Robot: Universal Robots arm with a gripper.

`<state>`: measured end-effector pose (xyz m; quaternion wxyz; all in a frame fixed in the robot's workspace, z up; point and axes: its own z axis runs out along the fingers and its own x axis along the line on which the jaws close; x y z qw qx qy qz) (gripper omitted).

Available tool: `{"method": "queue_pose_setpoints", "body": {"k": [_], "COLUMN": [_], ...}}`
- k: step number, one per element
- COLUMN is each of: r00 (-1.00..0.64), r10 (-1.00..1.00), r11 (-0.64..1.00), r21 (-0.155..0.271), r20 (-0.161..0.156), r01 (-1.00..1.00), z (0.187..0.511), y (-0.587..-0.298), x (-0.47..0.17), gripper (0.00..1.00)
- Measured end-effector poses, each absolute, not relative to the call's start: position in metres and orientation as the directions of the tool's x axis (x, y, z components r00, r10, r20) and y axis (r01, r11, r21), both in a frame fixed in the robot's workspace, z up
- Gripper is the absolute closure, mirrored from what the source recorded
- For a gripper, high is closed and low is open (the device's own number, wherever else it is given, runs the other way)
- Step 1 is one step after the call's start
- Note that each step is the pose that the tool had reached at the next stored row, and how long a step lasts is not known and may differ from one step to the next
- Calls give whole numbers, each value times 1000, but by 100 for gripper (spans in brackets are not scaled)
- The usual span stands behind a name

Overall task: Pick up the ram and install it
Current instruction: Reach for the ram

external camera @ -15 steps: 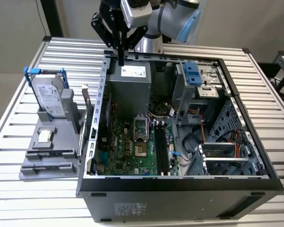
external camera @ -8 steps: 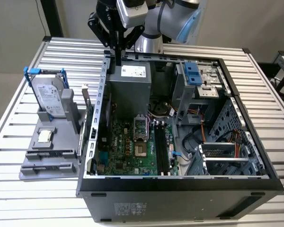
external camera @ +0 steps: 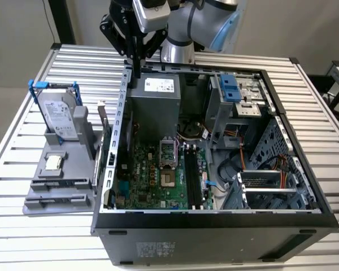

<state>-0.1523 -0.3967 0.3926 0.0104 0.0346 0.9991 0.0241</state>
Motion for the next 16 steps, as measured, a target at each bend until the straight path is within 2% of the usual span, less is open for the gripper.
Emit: {"method": "queue_pose_setpoints", "body": {"k": [16], "r00": [-997], "r10": [70], "r11": [996], "r21": [49], "r20": [-19], "r01": [69], "z": [393], "y": [-395], "x": [-174], "gripper": [100]}}
